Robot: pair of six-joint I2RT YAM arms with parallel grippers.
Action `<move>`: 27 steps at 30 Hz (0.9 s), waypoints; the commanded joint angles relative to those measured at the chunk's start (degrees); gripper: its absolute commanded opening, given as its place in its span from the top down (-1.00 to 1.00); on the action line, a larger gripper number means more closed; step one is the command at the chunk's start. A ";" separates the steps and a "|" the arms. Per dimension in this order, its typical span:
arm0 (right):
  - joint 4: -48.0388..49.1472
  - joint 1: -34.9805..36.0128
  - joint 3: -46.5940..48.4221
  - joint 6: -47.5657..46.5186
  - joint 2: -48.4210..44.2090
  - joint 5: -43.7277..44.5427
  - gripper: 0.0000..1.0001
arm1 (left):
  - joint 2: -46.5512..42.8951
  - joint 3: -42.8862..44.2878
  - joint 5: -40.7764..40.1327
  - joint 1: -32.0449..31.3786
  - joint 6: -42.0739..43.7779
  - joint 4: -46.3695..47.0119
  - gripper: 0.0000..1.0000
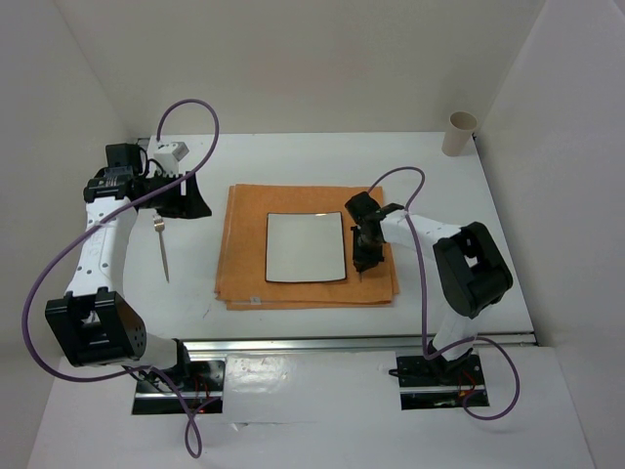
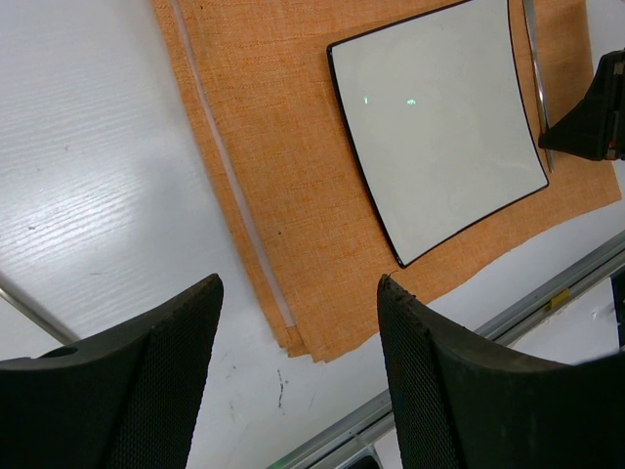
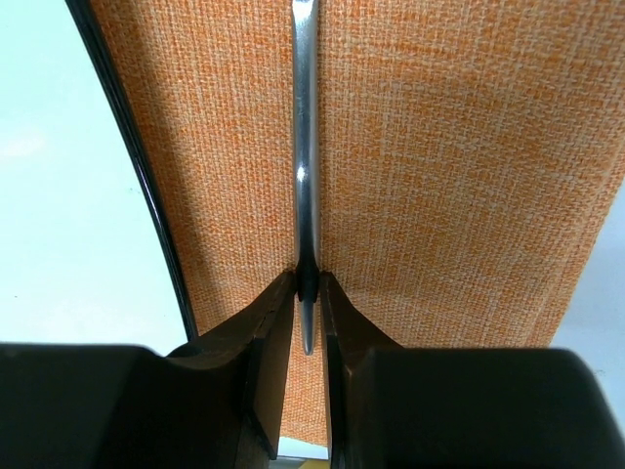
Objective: Set the dinner table for one person
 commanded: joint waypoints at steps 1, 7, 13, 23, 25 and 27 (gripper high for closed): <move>-2.97 0.96 0.69 0.63 0.57 -0.17 0.50 | 0.06 -0.22 1.55 0.38 1.08 -0.11 -0.43; -4.55 2.09 0.69 0.63 -0.05 0.44 0.28 | 0.06 -0.22 1.55 0.38 1.60 -0.11 -0.43; -9.12 3.77 5.07 0.63 -3.47 7.45 0.15 | 0.06 0.31 1.55 0.38 1.60 -0.11 -0.43; -6.93 5.88 5.17 0.63 -1.46 3.70 0.15 | 0.06 0.84 0.41 0.91 2.12 -0.64 -0.43; -6.93 6.67 5.17 0.63 -0.23 3.69 0.15 | 0.06 0.84 -0.21 0.91 2.13 -0.64 -0.43; -5.88 7.28 5.17 1.16 -0.23 2.56 0.15 | 0.06 0.84 -0.82 1.43 2.13 -0.64 -0.43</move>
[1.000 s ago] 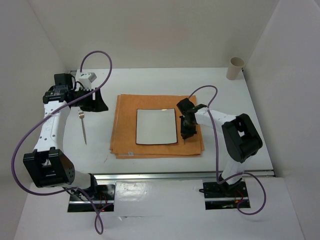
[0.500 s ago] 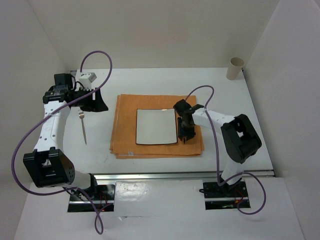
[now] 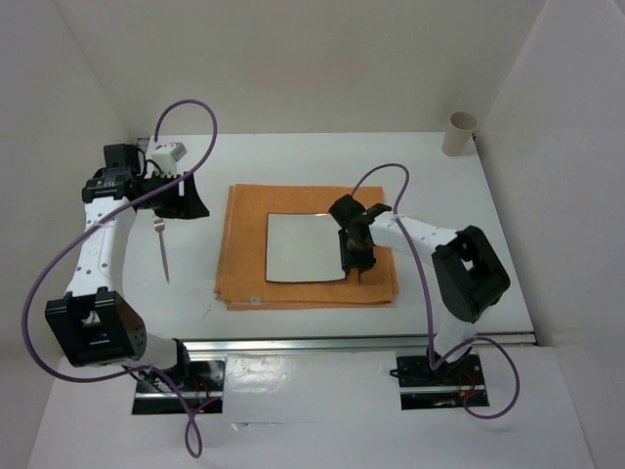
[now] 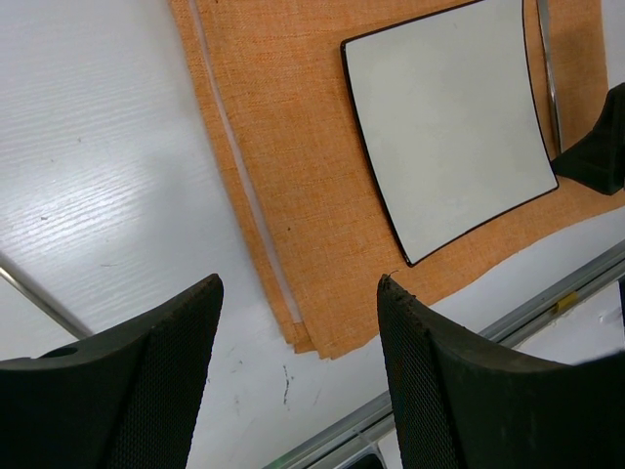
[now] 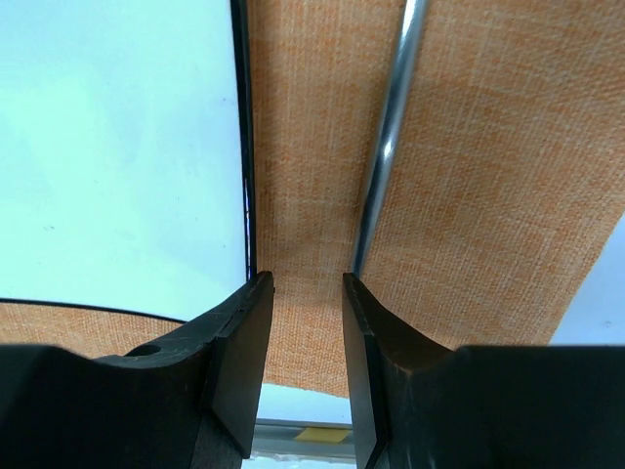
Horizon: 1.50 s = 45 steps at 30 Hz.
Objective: Set the dinner table for one person
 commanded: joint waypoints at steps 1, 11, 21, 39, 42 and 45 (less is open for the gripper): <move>0.82 1.12 1.37 0.68 0.71 -1.79 0.15 | 0.06 0.84 -0.80 0.78 1.82 -0.24 -0.43; 1.61 2.26 1.37 1.82 1.77 -2.68 0.15 | 1.21 1.37 -2.82 1.92 1.82 -0.86 -0.43; -3.38 2.26 3.47 1.82 -0.51 3.55 0.15 | 1.21 1.37 -9.66 2.45 0.43 1.15 -0.41; -3.84 2.26 7.26 0.15 -15.55 11.03 -0.04 | 25.98 3.64 -39.47 3.50 2.97 3.11 -0.41; -4.36 2.26 7.25 0.15 -16.69 13.04 -0.04 | 28.18 3.66 -38.16 3.50 2.26 0.72 -0.37; -3.84 2.26 6.73 -1.16 -17.22 14.45 -0.04 | 28.98 -0.03 -42.10 3.50 1.74 1.95 -0.37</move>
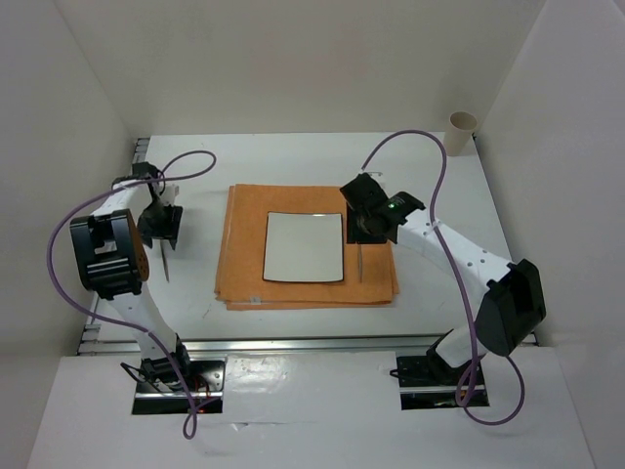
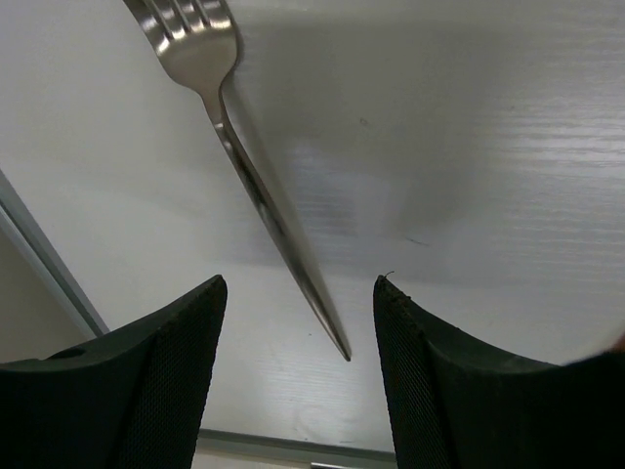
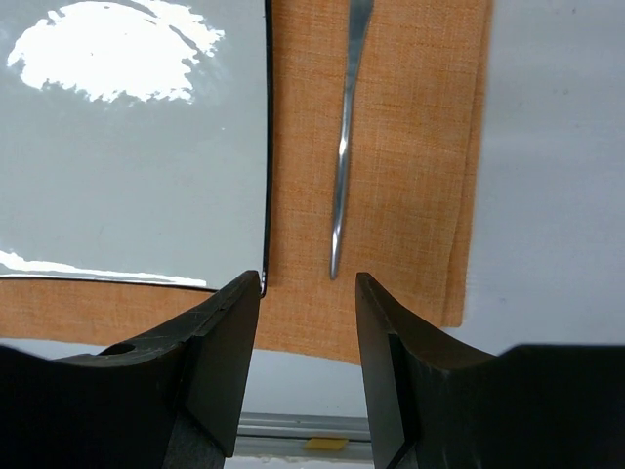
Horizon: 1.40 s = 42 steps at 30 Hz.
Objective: Set the dinner table for one person
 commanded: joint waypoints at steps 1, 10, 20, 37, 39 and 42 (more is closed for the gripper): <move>1.97 0.58 -0.46 -1.47 -3.36 3.53 -0.04 | 1.20 -2.40 -3.75 0.16 -1.61 -0.67 -0.37; 4.26 -1.09 -1.69 -3.14 -4.42 3.00 -0.08 | 6.47 -5.13 -3.23 0.16 -1.61 1.36 0.10; 3.74 -1.62 -2.75 -2.09 -8.11 3.00 -0.08 | 6.76 -0.57 6.17 0.68 -3.37 0.21 1.00; 1.02 -2.15 0.68 0.72 -9.08 3.00 -0.08 | -17.17 4.99 17.43 -14.24 -20.84 -3.57 1.00; 1.01 -2.15 1.29 0.72 -9.08 3.00 -0.08 | -17.17 3.32 15.33 -19.76 -22.17 -3.04 1.00; 0.31 -2.15 1.82 1.77 -9.08 3.00 -0.08 | -16.64 -0.29 11.37 -24.44 -25.59 -1.19 1.00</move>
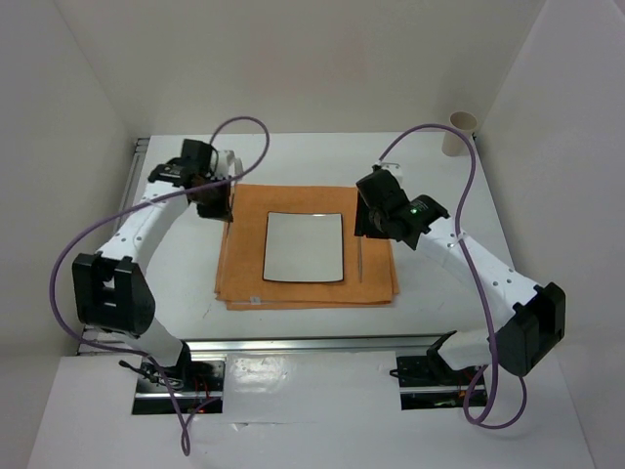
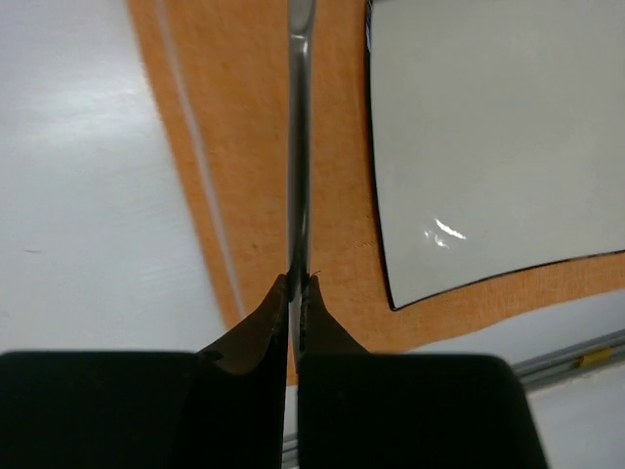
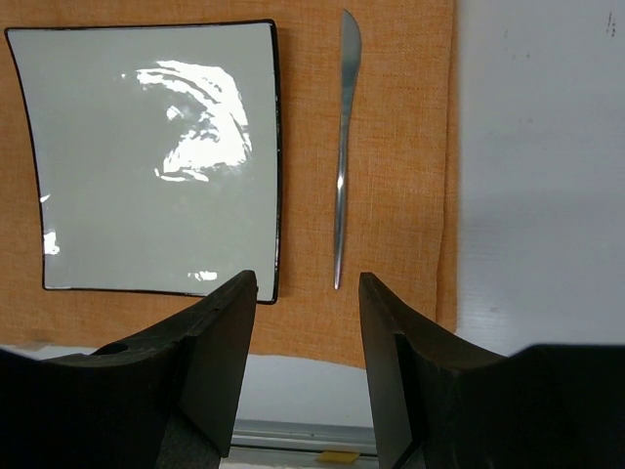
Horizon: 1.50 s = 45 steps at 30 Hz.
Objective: Set the dinner table for one person
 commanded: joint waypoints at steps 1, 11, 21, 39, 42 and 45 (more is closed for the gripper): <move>-1.61 -0.31 2.83 1.63 -1.36 1.45 -0.08 | 2.26 -3.99 -3.24 -4.94 -6.69 0.16 1.00; -3.81 -0.31 2.30 3.38 -2.42 1.98 -0.08 | 10.61 -7.51 -10.62 -10.94 -14.78 2.89 1.00; -4.96 -0.31 2.30 3.91 -2.94 3.12 -0.08 | 21.34 -4.52 -13.96 -11.47 -18.48 1.66 1.00; -5.04 -0.84 1.78 4.44 -2.50 2.59 -0.46 | 22.49 -3.46 -11.07 -11.47 -16.54 1.83 0.95; -4.52 -0.84 1.77 4.44 -2.50 2.07 -0.49 | 22.49 -2.68 -11.84 -11.47 -15.84 1.23 0.68; -4.52 -0.84 1.77 4.44 -2.50 2.07 -0.49 | 21.88 -2.06 -12.38 -11.47 -15.84 0.69 0.58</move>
